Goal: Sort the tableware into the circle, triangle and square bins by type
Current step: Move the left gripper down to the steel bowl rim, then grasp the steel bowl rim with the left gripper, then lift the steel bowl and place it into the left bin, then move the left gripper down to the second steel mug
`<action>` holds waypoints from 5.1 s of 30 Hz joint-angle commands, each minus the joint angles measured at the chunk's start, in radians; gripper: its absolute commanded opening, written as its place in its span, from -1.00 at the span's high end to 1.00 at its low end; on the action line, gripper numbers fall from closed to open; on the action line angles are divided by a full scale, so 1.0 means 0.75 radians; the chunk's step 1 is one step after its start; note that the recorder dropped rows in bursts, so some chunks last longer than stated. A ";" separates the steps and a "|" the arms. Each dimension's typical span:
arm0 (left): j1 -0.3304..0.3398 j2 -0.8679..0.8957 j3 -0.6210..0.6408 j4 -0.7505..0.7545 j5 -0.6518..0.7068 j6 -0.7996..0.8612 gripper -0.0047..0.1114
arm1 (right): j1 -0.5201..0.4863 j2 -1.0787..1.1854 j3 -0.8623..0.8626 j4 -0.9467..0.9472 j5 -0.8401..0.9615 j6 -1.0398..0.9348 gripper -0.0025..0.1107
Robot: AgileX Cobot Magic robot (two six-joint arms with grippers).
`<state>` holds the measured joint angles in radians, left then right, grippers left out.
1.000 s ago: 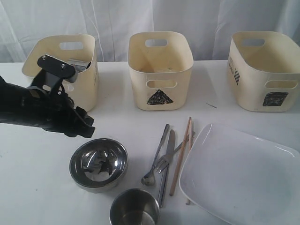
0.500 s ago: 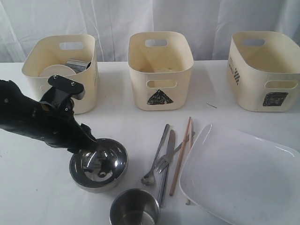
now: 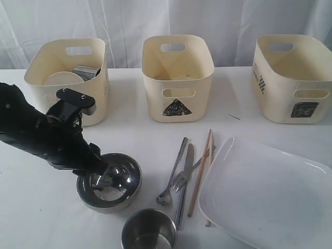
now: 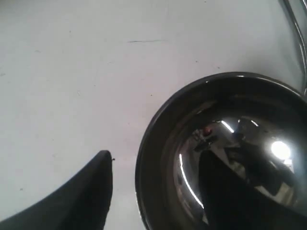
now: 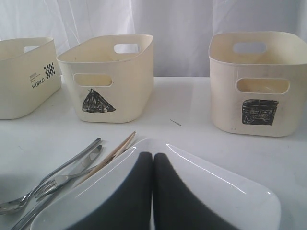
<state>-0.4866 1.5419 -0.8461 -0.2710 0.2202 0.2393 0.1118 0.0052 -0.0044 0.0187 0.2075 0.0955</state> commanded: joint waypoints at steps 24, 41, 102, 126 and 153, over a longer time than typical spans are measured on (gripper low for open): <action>-0.006 0.123 -0.007 -0.017 0.007 0.030 -0.09 | -0.003 -0.007 0.006 -0.006 -0.005 0.010 0.96; -0.006 0.163 -0.007 -0.017 -0.055 0.030 0.60 | -0.003 -0.007 0.006 -0.006 -0.005 0.010 0.96; 0.409 0.011 -0.845 -0.185 0.628 0.314 0.16 | -0.003 -0.007 0.006 -0.006 -0.005 0.010 0.96; -0.294 -0.176 -0.277 -0.150 0.638 0.349 -0.06 | -0.003 -0.007 0.006 -0.006 -0.005 0.010 0.96; -0.471 0.047 -0.231 -0.014 0.536 0.278 -0.08 | -0.003 -0.007 0.006 -0.006 -0.005 0.016 0.96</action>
<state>-0.8351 1.5663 -1.0250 -0.2728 0.6124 0.4662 0.1118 0.0052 -0.0044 0.0187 0.2075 0.1034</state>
